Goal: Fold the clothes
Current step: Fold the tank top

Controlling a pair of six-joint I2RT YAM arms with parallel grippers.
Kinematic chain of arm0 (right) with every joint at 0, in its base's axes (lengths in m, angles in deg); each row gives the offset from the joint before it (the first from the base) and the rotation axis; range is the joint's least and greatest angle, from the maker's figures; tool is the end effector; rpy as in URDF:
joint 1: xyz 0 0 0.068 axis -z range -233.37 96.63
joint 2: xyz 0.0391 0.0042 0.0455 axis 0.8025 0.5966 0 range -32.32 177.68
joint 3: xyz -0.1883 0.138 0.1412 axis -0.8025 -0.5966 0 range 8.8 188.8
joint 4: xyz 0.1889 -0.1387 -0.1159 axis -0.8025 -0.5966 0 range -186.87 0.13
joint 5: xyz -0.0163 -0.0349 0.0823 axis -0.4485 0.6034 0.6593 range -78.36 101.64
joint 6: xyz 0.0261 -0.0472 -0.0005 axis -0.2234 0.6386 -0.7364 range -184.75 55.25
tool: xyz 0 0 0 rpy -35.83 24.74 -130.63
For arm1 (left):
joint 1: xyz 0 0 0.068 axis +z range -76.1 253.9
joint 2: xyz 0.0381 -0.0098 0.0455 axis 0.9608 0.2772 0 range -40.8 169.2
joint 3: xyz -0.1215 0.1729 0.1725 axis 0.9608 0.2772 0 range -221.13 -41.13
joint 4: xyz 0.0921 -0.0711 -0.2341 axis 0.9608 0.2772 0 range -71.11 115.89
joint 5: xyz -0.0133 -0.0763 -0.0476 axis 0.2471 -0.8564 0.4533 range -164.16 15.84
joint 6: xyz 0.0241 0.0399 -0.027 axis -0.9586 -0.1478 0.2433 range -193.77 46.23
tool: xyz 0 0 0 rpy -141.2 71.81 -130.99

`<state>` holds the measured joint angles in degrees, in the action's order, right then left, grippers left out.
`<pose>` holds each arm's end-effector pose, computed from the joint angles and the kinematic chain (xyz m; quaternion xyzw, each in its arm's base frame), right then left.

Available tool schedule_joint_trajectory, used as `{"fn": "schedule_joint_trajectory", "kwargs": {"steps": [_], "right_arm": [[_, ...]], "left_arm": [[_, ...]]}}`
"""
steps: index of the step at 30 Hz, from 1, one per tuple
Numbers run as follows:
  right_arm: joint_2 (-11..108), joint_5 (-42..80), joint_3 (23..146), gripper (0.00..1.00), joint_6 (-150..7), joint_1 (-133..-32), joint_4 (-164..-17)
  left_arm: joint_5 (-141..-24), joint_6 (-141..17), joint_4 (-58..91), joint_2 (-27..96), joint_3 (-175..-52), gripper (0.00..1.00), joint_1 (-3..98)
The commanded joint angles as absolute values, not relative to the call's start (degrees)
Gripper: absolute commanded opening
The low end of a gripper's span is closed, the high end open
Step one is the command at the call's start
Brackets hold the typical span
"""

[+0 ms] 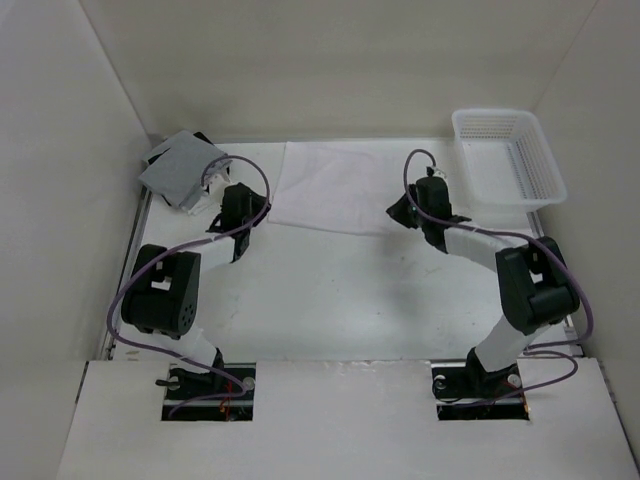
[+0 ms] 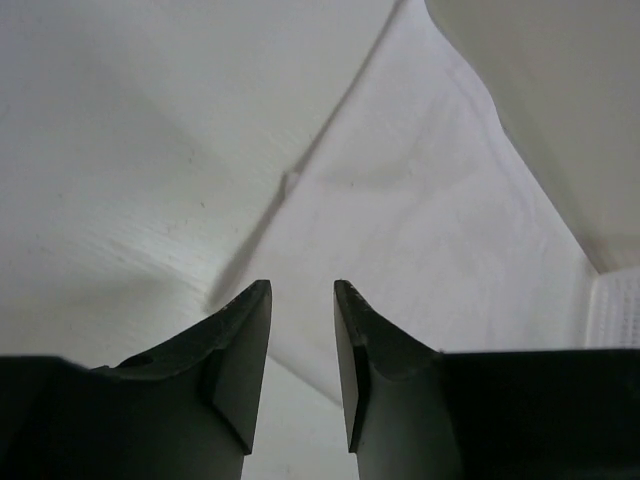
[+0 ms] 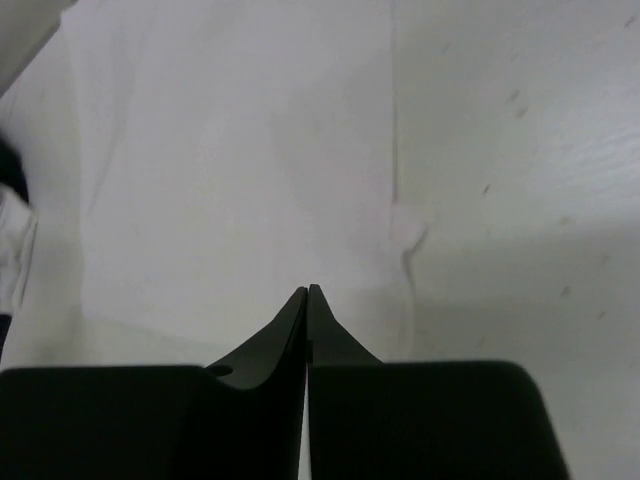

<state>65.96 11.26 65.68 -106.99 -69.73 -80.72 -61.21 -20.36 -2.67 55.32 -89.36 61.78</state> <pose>0.3590 0.1052 0.1993 0.1976 0.8531 0.2338 0.4225 0.3481 -0.0667 0.1863 -0.3533 0.7690 -0.2031 0.4925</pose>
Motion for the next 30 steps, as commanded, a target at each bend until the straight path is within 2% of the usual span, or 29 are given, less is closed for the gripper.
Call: {"fn": "schedule_joint_trajectory", "kwargs": {"steps": [1, 3, 5, 8, 16, 24, 30], "right_arm": [[60.1, 11.3, 57.6, 0.04, -108.1, -72.1, -71.1], [58.6, 10.7, 53.6, 0.15, -108.3, -72.7, -68.9], [58.4, 11.1, 51.2, 0.28, -109.3, -72.7, -66.9], [58.7, 11.5, 49.2, 0.36, -110.2, -72.7, -65.2], [61.4, 11.6, 47.8, 0.41, -112.4, -72.7, -62.5], [62.3, 10.9, 46.6, 0.43, -114.8, -72.1, -62.7], [65.3, 10.7, 47.6, 0.45, -116.7, -71.9, -62.7]], "left_arm": [[-63.4, -18.7, -8.2, 52.2, -82.8, 0.31, 61.6], [-65.4, -17.7, -9.1, 53.0, -81.2, 0.36, 62.3], [-67.9, -17.5, -10.1, 54.8, -81.3, 0.38, 62.4], [-70.6, -16.5, -9.9, 57.4, -82.4, 0.38, 62.6], [-71.0, -14.1, -11.2, 64.3, -85.9, 0.35, 63.4], [-70.4, -12.8, -11.4, 66.0, -87.1, 0.08, 63.6], [-69.6, -11.8, -12.0, 65.6, -86.5, 0.03, 63.8]]}}
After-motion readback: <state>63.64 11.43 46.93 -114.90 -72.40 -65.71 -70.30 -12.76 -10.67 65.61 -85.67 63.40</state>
